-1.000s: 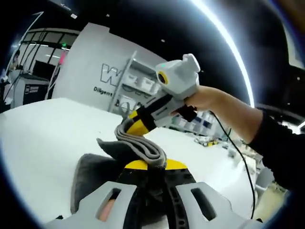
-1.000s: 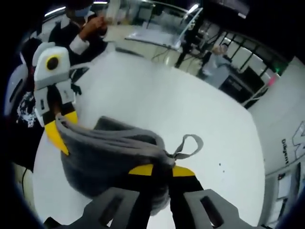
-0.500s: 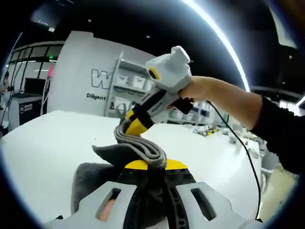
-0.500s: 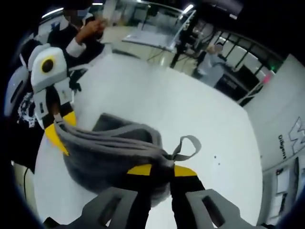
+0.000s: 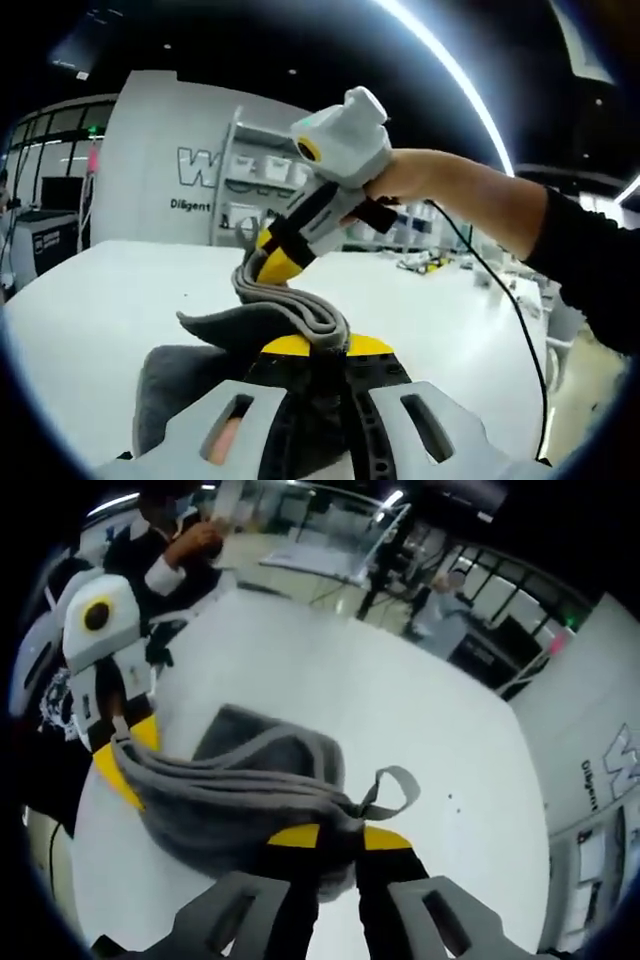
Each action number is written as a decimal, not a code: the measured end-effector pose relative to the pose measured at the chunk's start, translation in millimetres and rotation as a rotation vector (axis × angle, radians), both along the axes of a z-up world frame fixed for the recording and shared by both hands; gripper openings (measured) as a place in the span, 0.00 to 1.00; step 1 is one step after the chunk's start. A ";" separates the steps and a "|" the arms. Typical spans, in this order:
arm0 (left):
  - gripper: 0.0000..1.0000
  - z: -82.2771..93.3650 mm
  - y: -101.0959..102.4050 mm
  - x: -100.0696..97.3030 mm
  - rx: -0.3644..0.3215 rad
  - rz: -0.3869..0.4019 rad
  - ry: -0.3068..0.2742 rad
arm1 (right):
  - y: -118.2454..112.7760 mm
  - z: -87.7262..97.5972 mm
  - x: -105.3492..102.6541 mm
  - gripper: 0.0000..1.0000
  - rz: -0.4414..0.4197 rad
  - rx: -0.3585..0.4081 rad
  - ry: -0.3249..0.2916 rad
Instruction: Open the folded towel by lifting each exposed corner and separating the folded layers until the towel lies flat within the target outline without major curled edges
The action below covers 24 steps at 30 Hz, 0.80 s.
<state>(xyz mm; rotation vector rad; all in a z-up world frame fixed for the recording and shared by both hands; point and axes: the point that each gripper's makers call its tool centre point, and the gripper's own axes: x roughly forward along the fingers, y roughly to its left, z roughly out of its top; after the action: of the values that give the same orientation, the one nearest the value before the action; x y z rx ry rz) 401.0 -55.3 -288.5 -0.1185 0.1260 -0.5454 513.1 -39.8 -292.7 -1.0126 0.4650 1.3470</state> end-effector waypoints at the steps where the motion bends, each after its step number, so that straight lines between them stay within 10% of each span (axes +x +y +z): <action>1: 0.07 -0.5 -2.0 0.3 0.013 -0.001 -0.003 | -1.5 -0.7 0.3 0.07 0.001 -0.002 -0.002; 24: 0.08 -16.5 -53.7 -1.5 0.207 -0.091 -0.041 | -63.7 -18.4 -1.9 0.06 -0.071 0.026 0.003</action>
<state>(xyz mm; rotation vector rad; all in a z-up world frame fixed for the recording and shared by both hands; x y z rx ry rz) 399.5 -108.9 -304.9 0.1010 0.1475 -0.6221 511.3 -103.5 -311.0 -0.9643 0.4809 1.2885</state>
